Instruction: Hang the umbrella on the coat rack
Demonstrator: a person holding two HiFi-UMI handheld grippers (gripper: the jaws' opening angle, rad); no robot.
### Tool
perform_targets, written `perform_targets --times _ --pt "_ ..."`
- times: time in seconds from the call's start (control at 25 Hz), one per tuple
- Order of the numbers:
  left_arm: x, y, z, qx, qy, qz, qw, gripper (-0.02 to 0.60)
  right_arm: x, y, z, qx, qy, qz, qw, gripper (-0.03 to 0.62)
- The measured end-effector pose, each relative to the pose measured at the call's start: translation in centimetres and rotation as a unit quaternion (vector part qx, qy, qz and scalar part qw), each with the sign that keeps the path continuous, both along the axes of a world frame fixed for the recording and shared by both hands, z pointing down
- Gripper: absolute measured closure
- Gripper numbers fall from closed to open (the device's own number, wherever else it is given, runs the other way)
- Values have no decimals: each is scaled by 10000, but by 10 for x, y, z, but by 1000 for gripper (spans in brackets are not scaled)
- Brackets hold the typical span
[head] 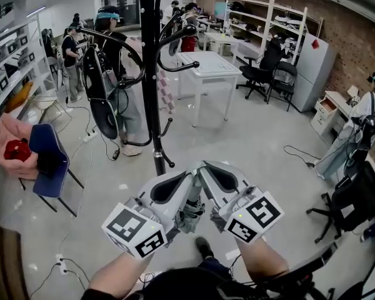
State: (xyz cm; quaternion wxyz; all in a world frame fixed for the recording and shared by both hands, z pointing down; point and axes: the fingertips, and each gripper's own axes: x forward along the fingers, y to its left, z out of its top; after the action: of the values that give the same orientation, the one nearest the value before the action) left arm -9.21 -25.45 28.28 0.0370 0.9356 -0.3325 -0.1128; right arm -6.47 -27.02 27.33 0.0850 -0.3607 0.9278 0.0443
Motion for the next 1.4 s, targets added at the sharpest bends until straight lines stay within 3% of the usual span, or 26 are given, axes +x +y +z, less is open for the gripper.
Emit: perform_targets --times 0.72,1.4 --pt "41 -113 -39 149 -123 -903 9957 571 38 -120 -42 297 -145 -1032 9941 586" --pt "45 -191 -77 403 -209 -1745 9836 571 45 -200 -81 626 -270 -1739 9824 586"
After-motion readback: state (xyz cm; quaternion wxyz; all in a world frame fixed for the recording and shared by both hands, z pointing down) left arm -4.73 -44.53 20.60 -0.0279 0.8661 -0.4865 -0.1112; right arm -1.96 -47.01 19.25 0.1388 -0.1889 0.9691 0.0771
